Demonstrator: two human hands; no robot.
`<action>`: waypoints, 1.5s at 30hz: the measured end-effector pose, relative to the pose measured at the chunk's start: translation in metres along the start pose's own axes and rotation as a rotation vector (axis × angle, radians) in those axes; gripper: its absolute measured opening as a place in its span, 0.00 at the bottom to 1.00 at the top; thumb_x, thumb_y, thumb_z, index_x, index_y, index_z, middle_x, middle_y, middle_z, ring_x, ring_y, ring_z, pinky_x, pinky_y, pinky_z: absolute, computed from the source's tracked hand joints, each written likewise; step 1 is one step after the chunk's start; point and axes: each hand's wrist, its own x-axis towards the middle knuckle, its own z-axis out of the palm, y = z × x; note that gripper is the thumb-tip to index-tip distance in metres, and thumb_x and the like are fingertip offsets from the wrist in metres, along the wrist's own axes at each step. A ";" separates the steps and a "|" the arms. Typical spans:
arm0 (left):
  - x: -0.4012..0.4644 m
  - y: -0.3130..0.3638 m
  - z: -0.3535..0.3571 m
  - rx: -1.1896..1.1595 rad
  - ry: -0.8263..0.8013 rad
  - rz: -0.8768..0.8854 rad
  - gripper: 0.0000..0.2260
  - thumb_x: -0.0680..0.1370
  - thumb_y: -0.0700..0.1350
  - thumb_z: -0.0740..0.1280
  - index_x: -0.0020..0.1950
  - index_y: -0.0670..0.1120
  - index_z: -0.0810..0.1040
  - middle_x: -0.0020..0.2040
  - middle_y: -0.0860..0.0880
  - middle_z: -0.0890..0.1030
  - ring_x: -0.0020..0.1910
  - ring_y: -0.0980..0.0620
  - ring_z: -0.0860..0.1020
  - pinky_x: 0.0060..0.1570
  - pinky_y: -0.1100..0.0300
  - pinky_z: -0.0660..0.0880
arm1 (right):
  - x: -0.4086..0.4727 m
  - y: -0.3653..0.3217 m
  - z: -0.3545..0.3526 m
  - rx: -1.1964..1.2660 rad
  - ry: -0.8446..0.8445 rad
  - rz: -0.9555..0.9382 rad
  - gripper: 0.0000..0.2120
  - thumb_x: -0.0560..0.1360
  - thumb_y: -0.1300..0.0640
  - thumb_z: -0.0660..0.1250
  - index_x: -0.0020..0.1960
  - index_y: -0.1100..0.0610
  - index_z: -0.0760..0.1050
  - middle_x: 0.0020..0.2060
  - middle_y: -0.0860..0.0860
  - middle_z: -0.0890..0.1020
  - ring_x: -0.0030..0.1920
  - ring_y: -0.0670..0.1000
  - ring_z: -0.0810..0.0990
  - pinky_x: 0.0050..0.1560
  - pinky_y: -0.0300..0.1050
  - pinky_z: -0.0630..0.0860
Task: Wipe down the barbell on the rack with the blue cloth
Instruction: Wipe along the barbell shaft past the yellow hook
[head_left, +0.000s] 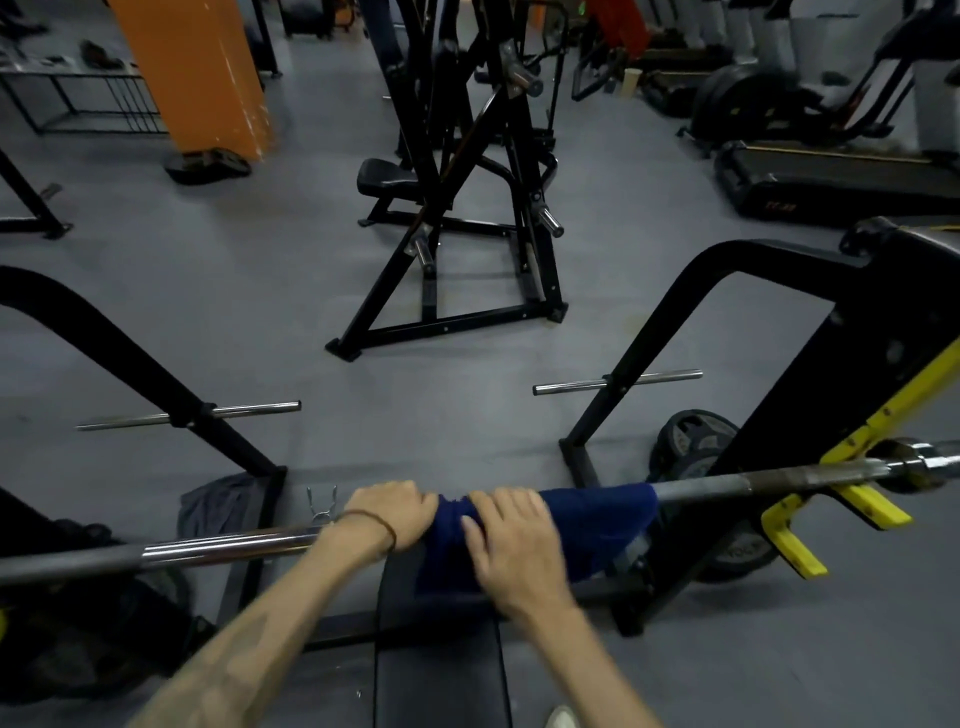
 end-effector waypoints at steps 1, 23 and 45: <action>0.002 -0.001 -0.007 -0.191 -0.183 -0.083 0.16 0.81 0.50 0.55 0.44 0.46 0.79 0.38 0.42 0.81 0.33 0.46 0.78 0.32 0.59 0.67 | 0.000 0.030 -0.010 -0.042 -0.025 -0.004 0.16 0.83 0.45 0.56 0.51 0.53 0.78 0.43 0.49 0.78 0.44 0.53 0.75 0.52 0.51 0.71; -0.008 0.016 0.040 -0.040 0.728 -0.262 0.23 0.80 0.52 0.55 0.31 0.41 0.77 0.31 0.41 0.79 0.30 0.38 0.78 0.32 0.53 0.68 | -0.014 0.123 -0.050 -0.034 0.005 0.141 0.16 0.83 0.45 0.57 0.50 0.55 0.77 0.43 0.51 0.76 0.47 0.55 0.74 0.61 0.53 0.69; -0.018 0.006 0.079 0.033 0.849 0.147 0.26 0.84 0.54 0.53 0.78 0.43 0.67 0.79 0.43 0.65 0.79 0.42 0.61 0.77 0.42 0.59 | -0.016 0.011 -0.008 0.128 0.064 0.094 0.14 0.81 0.50 0.59 0.60 0.56 0.77 0.55 0.51 0.78 0.59 0.54 0.75 0.79 0.56 0.55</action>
